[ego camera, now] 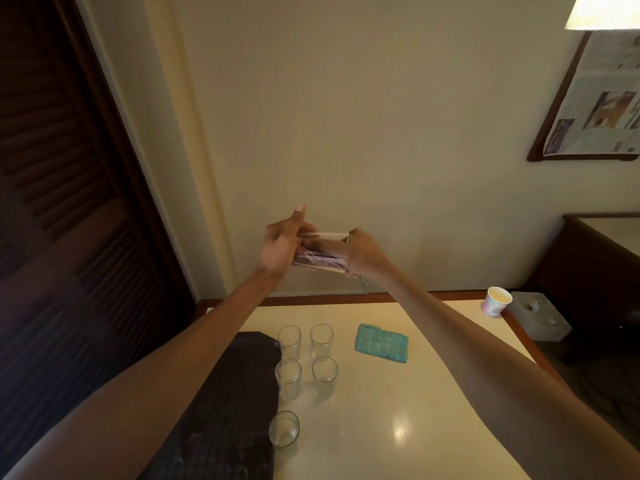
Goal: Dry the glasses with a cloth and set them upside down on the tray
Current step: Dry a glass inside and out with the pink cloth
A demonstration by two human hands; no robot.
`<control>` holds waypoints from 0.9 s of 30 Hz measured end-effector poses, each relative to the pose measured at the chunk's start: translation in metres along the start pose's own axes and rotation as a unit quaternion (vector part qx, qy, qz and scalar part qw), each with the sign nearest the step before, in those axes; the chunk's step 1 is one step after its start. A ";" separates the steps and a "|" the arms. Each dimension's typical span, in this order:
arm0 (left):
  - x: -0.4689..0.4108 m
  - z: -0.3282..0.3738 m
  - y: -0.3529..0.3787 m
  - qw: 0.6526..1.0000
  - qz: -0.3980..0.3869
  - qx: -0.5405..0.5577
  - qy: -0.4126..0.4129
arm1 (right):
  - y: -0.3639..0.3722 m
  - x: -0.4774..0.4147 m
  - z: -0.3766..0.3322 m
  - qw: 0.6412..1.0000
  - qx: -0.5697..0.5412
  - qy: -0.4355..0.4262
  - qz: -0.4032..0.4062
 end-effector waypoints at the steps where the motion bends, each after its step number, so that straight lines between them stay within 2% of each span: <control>1: -0.001 -0.004 -0.001 1.000 -0.004 0.020 -0.021 | -0.013 0.002 -0.007 0.994 0.088 -0.029 0.057; 3: -0.002 -0.015 0.004 0.991 -0.043 0.086 -0.096 | -0.036 0.017 -0.029 0.972 0.163 -0.094 0.141; 5: 0.002 -0.023 0.011 0.975 -0.083 0.115 -0.171 | -0.047 0.030 -0.052 0.939 0.247 -0.152 0.183; 6: 0.003 -0.024 0.012 0.973 -0.087 0.101 -0.187 | -0.052 0.037 -0.059 0.923 0.285 -0.169 0.196; 8: 0.003 -0.020 0.011 0.979 -0.065 0.058 -0.184 | -0.053 0.035 -0.058 0.918 0.302 -0.166 0.194; 11: -0.001 -0.005 0.007 0.994 -0.010 -0.011 -0.112 | -0.041 0.018 -0.031 0.961 0.211 -0.091 0.152; 13: -0.006 0.008 0.003 0.998 0.023 -0.047 -0.032 | -0.021 0.009 -0.010 0.997 0.048 -0.013 0.058; 14: -0.007 0.013 0.003 0.998 0.029 -0.056 0.004 | -0.003 0.009 -0.003 0.998 -0.056 0.024 -0.023; 15: -0.007 0.017 0.002 0.997 0.031 -0.063 0.032 | 0.013 0.013 0.000 0.983 -0.140 0.067 -0.095; 16: -0.006 0.018 0.003 0.996 0.028 -0.068 0.053 | 0.023 0.015 0.001 0.969 -0.186 0.090 -0.134; 18: -0.005 0.015 0.003 0.996 0.027 -0.059 0.062 | 0.023 0.010 0.002 0.967 -0.208 0.089 -0.121; 20: -0.006 0.007 0.002 0.999 0.028 -0.007 0.017 | 0.003 0.003 0.001 0.989 -0.136 0.051 -0.032; 22: -0.007 -0.005 0.005 0.993 0.001 0.093 -0.078 | -0.024 0.007 -0.009 0.996 0.039 -0.016 0.082; 24: -0.005 -0.014 0.013 0.972 -0.056 0.155 -0.170 | -0.039 0.020 -0.031 0.965 0.181 -0.097 0.164; 27: 0.000 -0.023 0.017 0.960 -0.109 0.125 -0.224 | -0.042 0.027 -0.046 0.928 0.268 -0.148 0.210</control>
Point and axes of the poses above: each hand's wrist, its own x-axis away from the middle knuckle, its own y-axis out of the palm, z = x × y, the point moved 9 cm from there along -x, towards the middle knuckle, and after that the axes turned 6 degrees about x, right-handed, at the moved point
